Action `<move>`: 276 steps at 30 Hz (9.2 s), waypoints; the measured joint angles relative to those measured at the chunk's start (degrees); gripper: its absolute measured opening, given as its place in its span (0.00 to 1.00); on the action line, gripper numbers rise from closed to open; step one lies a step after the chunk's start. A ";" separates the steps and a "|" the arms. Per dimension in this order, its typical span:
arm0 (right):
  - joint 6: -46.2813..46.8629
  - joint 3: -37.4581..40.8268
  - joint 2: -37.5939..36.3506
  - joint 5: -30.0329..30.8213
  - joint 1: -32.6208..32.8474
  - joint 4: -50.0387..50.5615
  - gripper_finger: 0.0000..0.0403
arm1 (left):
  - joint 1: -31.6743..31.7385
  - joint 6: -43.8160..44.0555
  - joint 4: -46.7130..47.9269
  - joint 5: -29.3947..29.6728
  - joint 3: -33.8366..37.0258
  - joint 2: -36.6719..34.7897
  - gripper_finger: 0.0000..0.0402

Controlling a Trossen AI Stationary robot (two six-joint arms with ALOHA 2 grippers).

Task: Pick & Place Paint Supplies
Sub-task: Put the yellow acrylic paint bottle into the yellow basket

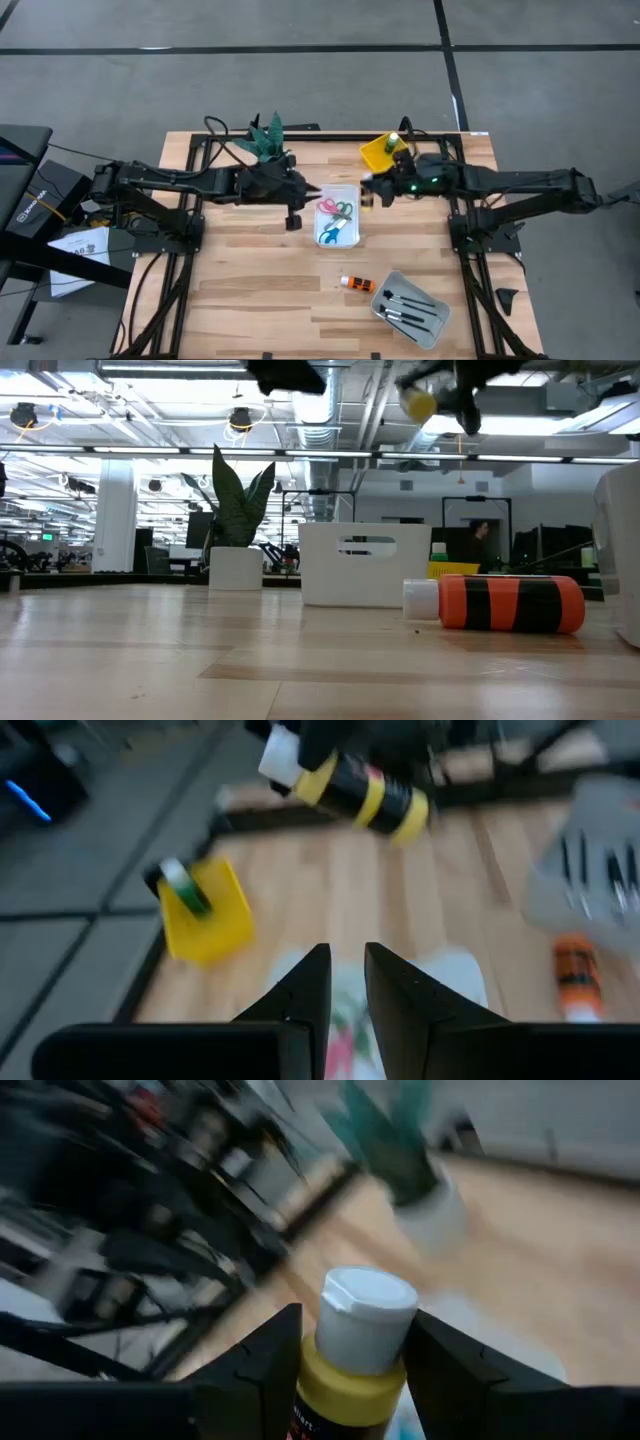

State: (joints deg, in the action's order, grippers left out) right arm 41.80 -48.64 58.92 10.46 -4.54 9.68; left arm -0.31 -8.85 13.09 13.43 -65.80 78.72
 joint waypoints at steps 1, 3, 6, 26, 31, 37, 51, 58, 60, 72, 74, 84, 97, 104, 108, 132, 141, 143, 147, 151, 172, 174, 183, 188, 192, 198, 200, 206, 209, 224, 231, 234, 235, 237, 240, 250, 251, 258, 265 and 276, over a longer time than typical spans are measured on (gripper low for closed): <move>-2.51 0.00 -0.48 0.00 -0.41 -2.55 0.39 | 0.27 -0.19 -2.27 0.33 0.00 0.00 0.14; -6.75 0.00 -0.99 0.00 -1.46 -7.98 0.40 | 1.32 0.07 -6.33 0.51 0.00 0.00 0.14; -12.52 0.00 -1.01 0.08 -3.13 -15.53 0.39 | 3.50 2.25 -11.29 0.70 0.00 0.00 0.16; -21.26 -0.02 0.44 -11.18 -14.69 -36.68 0.38 | 15.30 34.99 -45.54 -24.73 0.07 8.61 0.61; -21.25 -0.02 0.44 -12.00 -15.30 -36.76 0.38 | 14.86 37.60 -51.03 -22.39 -1.55 12.84 0.66; -21.18 -0.02 0.44 -13.86 -15.47 -36.75 0.38 | 14.88 37.72 -51.12 -22.77 -5.73 17.40 0.67; -20.97 -0.02 0.28 -13.88 -15.51 -36.68 0.38 | 14.13 39.92 -48.21 -26.83 -8.68 20.23 0.60; -20.74 -0.04 0.28 -14.09 -15.88 -36.32 0.38 | 13.91 39.54 -47.81 -26.43 -8.66 20.23 0.42; -20.56 -0.04 0.28 -14.10 -15.88 -36.07 0.38 | 13.94 39.42 -47.72 -26.40 -8.65 20.24 0.37; -20.74 -0.09 0.28 -14.51 -15.86 -35.86 0.40 | 14.16 39.27 -47.96 -26.42 -8.57 20.24 0.32; -20.52 -0.09 0.28 -14.69 -15.88 -35.74 0.42 | 14.22 39.29 -47.75 -27.50 -8.57 20.24 0.33; -17.93 -0.09 0.26 -21.41 -16.26 -32.55 0.54 | 14.21 33.45 -30.26 -34.28 -8.59 15.05 0.32; -17.76 -0.02 0.41 -37.87 -15.54 -16.44 0.56 | 13.86 25.39 -2.35 -38.73 -8.63 6.60 0.32; -17.80 -0.02 0.41 -39.14 -14.80 -14.38 0.56 | 10.54 24.21 2.93 -39.98 -8.58 7.30 0.33; -18.27 -0.02 0.43 -39.15 -12.96 -11.28 0.56 | 9.92 24.66 2.65 -40.00 -8.59 7.23 0.32; -21.99 -7.86 8.80 -36.51 -5.59 -6.08 0.55 | 6.51 27.53 6.16 -39.04 -8.59 7.26 0.33; -22.34 -9.20 8.89 -35.98 -5.22 -2.39 0.49 | 6.76 27.82 6.05 -37.09 -8.59 7.26 0.33; -22.01 -9.20 8.89 -35.91 -5.22 -2.01 0.48 | 6.77 28.16 5.97 -36.19 -8.59 7.26 0.33; -21.72 -9.20 8.87 -35.59 -5.24 -2.17 0.48 | 6.81 28.69 5.98 -36.04 -8.59 7.26 0.33; -21.66 -9.20 8.87 -35.47 -5.35 -2.20 0.48 | 6.81 28.88 5.60 -35.39 -8.59 7.26 0.33; -22.21 -9.16 8.87 -36.04 -6.13 -1.34 0.34 | 6.81 30.35 4.01 -34.77 -8.59 7.26 0.33; -22.30 -9.11 8.87 -35.65 -6.14 -1.01 0.32 | 6.79 30.65 4.84 -34.74 -8.59 7.26 0.33; -22.31 -9.05 8.92 -36.05 -6.13 -1.29 0.34 | 6.59 30.36 4.52 -35.21 -7.96 7.21 0.33; -22.31 -9.08 8.89 -36.16 -6.13 -2.19 0.41 | 6.55 30.22 4.72 -35.50 -7.84 7.22 0.33; -22.32 -9.16 8.83 -36.26 -6.13 -2.35 0.45 | 6.55 30.26 4.68 -35.85 -7.72 7.32 0.33; -22.31 -9.16 8.83 -36.26 -6.13 -2.15 0.45 | 6.55 30.40 3.71 -35.85 -7.72 7.30 0.33; -22.31 -9.16 8.83 -36.25 -6.13 -2.05 0.45 | 6.55 30.58 3.15 -35.85 -7.72 7.30 0.33; -22.31 -9.16 8.83 -36.17 -6.13 -1.93 0.43 | 6.55 31.05 3.00 -35.85 -7.72 7.30 0.33; -22.33 -9.16 8.83 -36.13 -6.13 -1.93 0.40 | 6.55 31.20 3.01 -35.81 -7.72 7.30 0.33; -22.79 -9.16 8.92 -35.89 -6.13 -1.58 0.27 | 7.03 31.79 6.08 -35.89 -7.87 7.22 0.44; -22.17 -9.16 8.85 -36.09 -7.31 -0.26 0.27 | 7.03 26.62 21.45 -35.82 -7.82 4.96 0.59; -21.83 -9.16 8.85 -35.70 -8.75 1.97 0.27 | 7.03 24.56 27.04 -33.68 -7.17 3.24 0.62; -21.83 -9.16 8.85 -34.81 -9.22 3.20 0.27 | 7.03 24.34 27.64 -32.82 -6.66 2.43 0.62; -21.61 -9.16 8.85 -33.48 -10.30 6.48 0.27 | 7.04 24.79 27.83 -31.37 -4.81 0.32 0.62; -20.49 -9.16 8.85 -31.40 -12.76 12.26 0.27 | 7.31 27.43 27.22 -29.38 -1.10 -3.33 0.61; -17.86 -13.52 10.49 -26.67 -21.60 24.95 0.27 | 7.51 37.97 22.13 -21.53 11.52 -14.96 0.57; -17.95 -14.90 11.26 -25.80 -22.88 28.03 0.27 | 7.51 39.01 21.03 -20.92 12.57 -15.83 0.57; -22.97 -32.21 23.22 -23.19 -30.26 48.46 0.27 | 7.51 41.16 18.51 -19.16 15.29 -18.23 0.56; -33.17 -55.02 38.64 -20.53 -34.63 67.01 0.27 | 7.51 40.81 17.21 -18.95 15.30 -18.43 0.56; -40.41 -70.16 52.53 -16.20 -35.46 78.49 0.27 | 7.51 37.27 17.26 -18.94 15.30 -18.38 0.55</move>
State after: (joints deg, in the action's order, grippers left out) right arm 1.39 -118.80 111.44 -5.74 -40.00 88.17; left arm 7.20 28.42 30.35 -5.51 -50.50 60.34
